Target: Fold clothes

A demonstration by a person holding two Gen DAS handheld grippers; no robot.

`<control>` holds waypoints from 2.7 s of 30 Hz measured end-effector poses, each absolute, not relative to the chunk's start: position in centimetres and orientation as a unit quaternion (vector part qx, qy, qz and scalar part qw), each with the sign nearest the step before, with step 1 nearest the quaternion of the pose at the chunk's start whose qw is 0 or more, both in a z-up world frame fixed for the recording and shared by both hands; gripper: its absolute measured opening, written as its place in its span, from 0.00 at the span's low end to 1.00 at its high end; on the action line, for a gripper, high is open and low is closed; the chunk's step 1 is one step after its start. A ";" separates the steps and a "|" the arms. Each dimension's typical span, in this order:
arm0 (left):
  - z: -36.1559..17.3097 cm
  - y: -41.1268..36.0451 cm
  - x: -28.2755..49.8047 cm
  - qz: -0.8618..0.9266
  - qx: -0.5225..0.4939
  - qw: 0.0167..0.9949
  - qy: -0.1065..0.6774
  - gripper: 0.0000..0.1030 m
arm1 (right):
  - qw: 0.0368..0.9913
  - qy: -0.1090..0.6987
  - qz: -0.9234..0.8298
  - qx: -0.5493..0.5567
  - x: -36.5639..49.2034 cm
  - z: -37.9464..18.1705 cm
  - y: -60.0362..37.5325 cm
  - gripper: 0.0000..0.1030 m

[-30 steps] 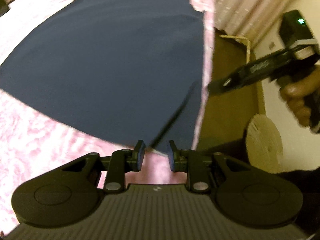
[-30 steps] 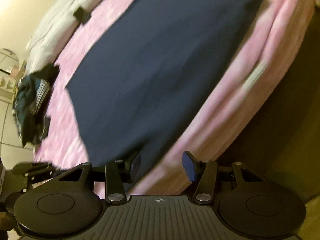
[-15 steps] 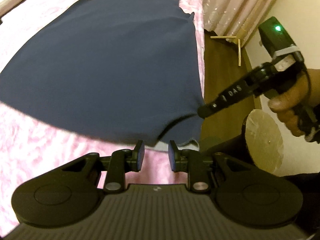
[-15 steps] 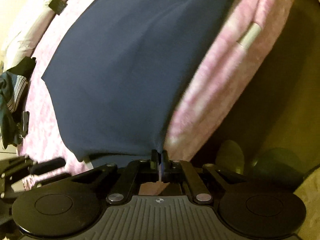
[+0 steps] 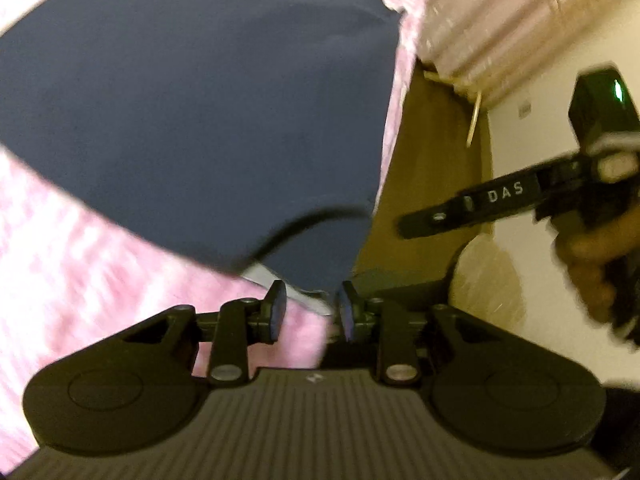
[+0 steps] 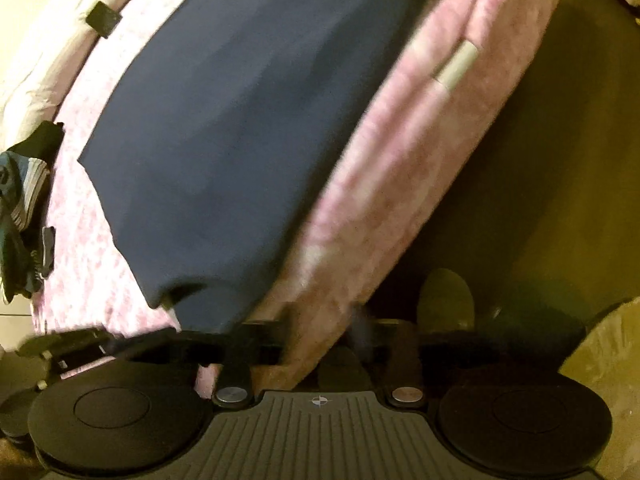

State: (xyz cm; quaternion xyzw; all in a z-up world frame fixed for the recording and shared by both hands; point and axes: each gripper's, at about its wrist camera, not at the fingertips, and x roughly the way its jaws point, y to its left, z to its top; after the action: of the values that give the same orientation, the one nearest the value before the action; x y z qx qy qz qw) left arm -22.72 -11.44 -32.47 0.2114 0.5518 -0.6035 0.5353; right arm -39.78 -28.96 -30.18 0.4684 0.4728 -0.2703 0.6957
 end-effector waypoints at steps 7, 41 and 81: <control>-34.5 -11.8 -22.4 -0.542 0.146 0.558 0.612 0.00 | 0.709 0.472 -0.263 0.453 -38.9 -29.6 -30.2 0.48; -33.7 -6.8 -22.1 -0.469 0.089 0.610 0.633 0.00 | 0.738 0.465 -0.243 0.425 -38.0 -27.6 -31.6 0.53; -19.4 -40.7 -10.2 -0.647 0.335 0.597 0.335 0.32 | 0.822 0.361 -0.325 0.296 -34.4 -19.5 -60.1 0.77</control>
State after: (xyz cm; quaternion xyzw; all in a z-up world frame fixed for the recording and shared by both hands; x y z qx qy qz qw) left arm -10.15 -40.69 -19.37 0.3352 0.3345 -0.6473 0.5973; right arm -34.41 -60.11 -19.49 0.2961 0.3611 -0.3254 0.8223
